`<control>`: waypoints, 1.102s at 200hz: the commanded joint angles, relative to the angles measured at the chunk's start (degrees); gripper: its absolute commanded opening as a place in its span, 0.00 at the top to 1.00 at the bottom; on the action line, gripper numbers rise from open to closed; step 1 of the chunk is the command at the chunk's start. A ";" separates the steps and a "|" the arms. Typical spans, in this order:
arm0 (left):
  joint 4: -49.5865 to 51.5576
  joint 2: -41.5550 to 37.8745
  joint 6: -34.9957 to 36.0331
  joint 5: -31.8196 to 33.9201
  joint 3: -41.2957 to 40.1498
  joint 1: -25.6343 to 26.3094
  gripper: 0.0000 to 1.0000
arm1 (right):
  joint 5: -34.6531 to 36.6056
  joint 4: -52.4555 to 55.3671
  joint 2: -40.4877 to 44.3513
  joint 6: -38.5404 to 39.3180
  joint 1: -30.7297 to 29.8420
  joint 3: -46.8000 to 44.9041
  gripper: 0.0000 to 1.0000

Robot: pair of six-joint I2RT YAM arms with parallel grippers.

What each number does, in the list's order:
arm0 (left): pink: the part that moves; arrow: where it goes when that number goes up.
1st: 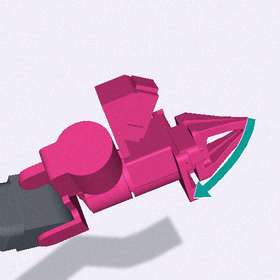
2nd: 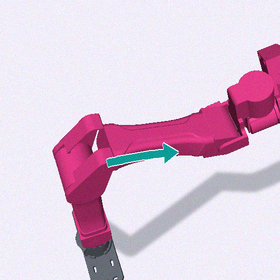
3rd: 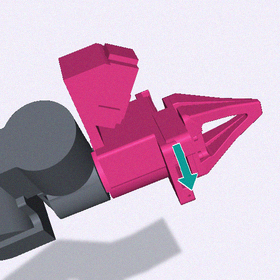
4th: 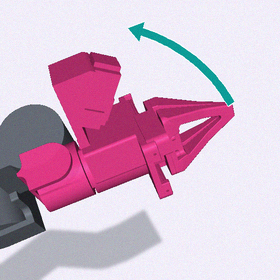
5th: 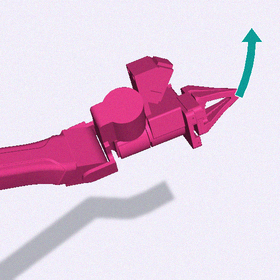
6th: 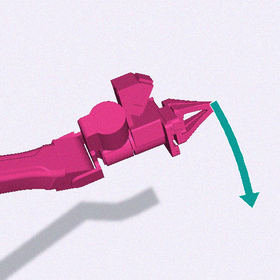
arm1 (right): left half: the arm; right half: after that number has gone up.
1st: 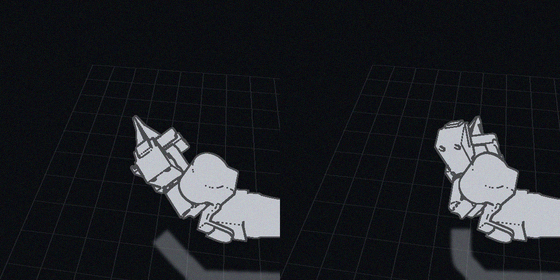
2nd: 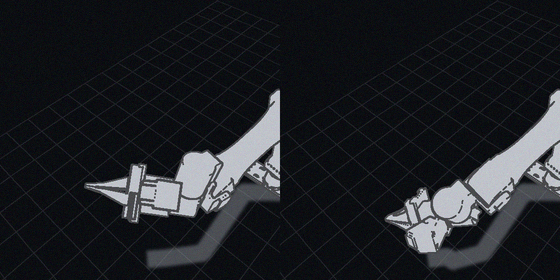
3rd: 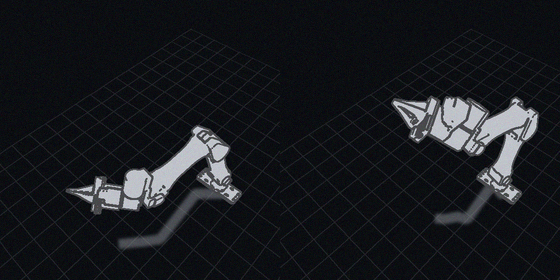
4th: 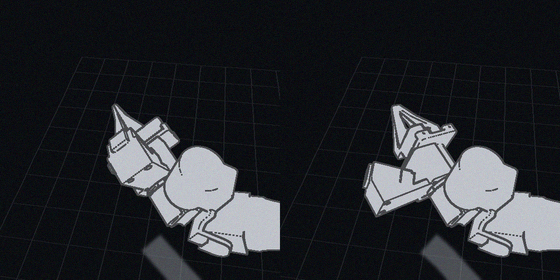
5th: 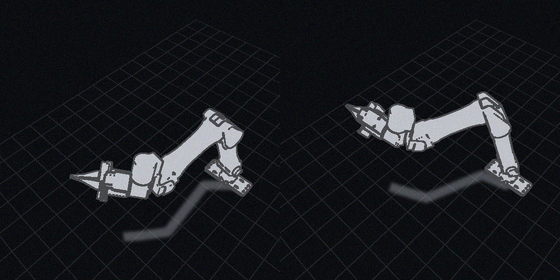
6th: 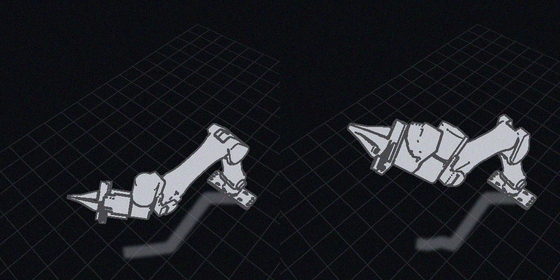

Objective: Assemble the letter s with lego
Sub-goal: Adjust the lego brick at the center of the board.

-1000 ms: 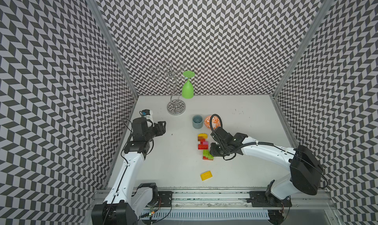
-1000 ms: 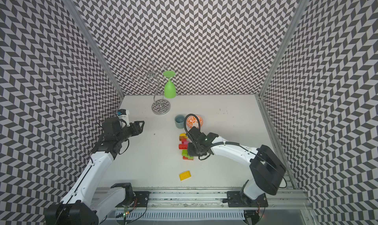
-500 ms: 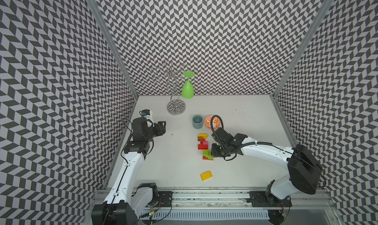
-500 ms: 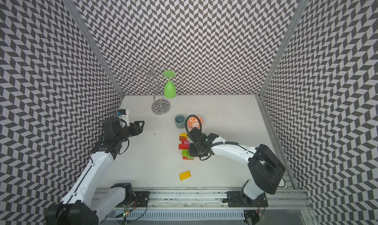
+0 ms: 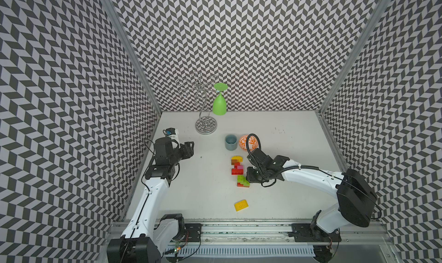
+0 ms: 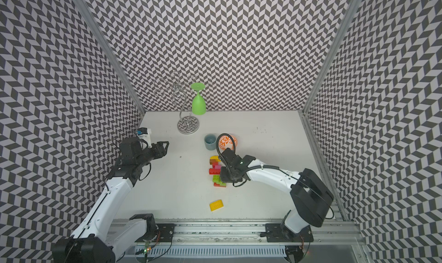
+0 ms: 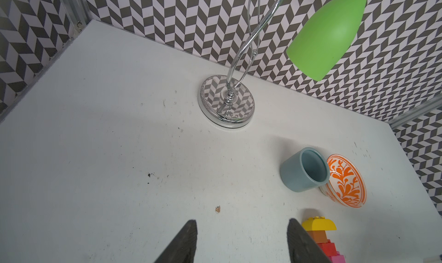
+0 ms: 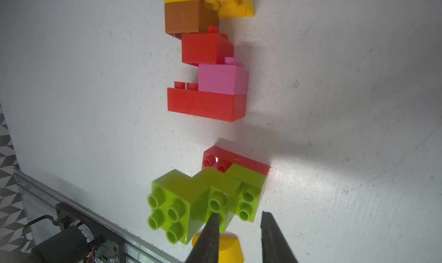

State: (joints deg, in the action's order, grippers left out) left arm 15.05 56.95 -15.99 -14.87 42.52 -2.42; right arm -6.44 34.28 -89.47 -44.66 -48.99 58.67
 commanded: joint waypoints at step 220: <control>-0.79 -0.71 0.31 -0.12 -0.46 -0.27 0.39 | 2.06 0.95 3.18 -2.79 -0.12 1.74 0.64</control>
State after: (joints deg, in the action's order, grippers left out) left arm 15.05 56.93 -15.97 -14.87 42.52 -2.42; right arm -5.58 35.20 -88.23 -45.76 -48.97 58.22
